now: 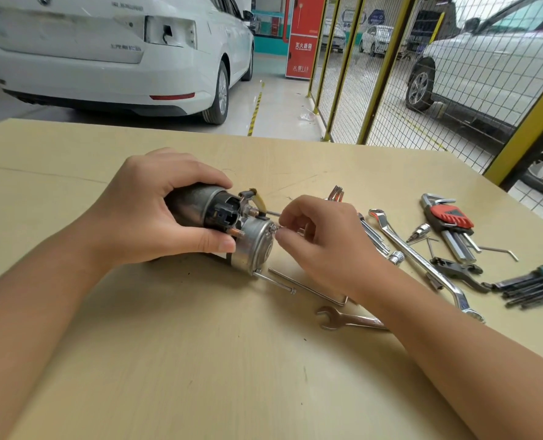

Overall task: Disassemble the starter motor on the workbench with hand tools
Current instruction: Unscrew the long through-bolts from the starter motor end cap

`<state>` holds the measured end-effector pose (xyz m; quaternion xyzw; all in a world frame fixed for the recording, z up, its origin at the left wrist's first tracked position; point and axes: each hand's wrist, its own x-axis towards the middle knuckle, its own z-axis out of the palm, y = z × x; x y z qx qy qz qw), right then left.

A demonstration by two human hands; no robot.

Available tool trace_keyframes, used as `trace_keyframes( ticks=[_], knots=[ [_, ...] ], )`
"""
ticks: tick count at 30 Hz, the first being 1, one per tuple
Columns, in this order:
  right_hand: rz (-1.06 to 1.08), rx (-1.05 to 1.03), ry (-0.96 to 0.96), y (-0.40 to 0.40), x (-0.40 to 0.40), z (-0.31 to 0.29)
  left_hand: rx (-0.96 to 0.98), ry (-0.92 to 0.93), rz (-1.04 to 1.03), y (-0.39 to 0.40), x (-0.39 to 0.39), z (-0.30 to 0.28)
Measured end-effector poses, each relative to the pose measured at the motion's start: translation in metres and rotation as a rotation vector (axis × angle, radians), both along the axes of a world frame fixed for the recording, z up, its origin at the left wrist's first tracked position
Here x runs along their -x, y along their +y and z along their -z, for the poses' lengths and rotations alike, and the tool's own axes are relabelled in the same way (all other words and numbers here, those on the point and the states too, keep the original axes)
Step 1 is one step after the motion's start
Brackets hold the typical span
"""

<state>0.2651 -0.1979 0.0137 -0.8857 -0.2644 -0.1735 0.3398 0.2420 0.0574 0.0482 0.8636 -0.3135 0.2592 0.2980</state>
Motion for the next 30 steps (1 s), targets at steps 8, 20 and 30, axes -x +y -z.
trace_keyframes(
  ticks=[8,20,30],
  knots=[
    [-0.009,0.068,0.087,0.0009,-0.0004,0.0027,-0.006,-0.004,0.001,0.0004,-0.0003,-0.0003],
    [-0.002,0.131,-0.119,0.0004,-0.0021,-0.0006,0.001,0.010,0.003,0.0001,0.0000,0.0000],
    [-0.052,0.071,-0.250,0.0008,-0.0016,-0.0009,0.010,0.009,0.013,0.0015,-0.0019,0.0013]
  ],
)
